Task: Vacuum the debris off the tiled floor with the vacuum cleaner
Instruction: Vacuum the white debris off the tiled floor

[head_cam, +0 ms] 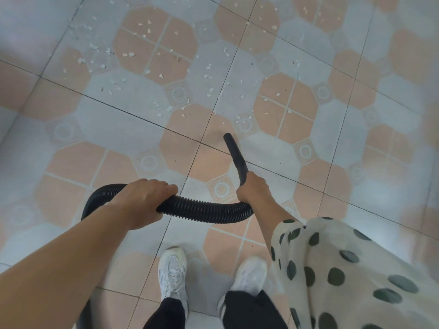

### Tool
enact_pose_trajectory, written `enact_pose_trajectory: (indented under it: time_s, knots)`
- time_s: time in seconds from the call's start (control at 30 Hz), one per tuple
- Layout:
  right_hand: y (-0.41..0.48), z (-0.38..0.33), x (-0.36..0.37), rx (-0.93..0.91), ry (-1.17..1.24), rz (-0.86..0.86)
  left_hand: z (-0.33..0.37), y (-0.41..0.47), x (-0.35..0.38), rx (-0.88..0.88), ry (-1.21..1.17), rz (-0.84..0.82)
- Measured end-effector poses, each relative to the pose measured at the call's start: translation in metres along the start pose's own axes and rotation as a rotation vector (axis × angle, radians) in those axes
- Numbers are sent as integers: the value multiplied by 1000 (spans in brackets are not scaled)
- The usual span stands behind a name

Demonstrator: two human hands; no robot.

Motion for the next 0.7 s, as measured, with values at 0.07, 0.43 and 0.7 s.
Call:
enact_pose_trajectory:
  time_s: [0.07,0.43,0.7]
  knots:
    - [8,8,-9,15,13,13,8,12,-2,4,0,6]
    - [54,42,-64,25,49,-11,52,66,-17,-62,-51,8]
    - [106,87,-126,110,86,-49,106,130,-34,-133,-53,-13]
Point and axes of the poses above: each hand's wrist, its own y-axis towards the middle knuckle, its own x-axis out of the palm, z = x × y, the point moved 5 cm from there along y, towards the middle knuckle, and after that the axes turned 2 degrees about y, right-handed, at the moved point
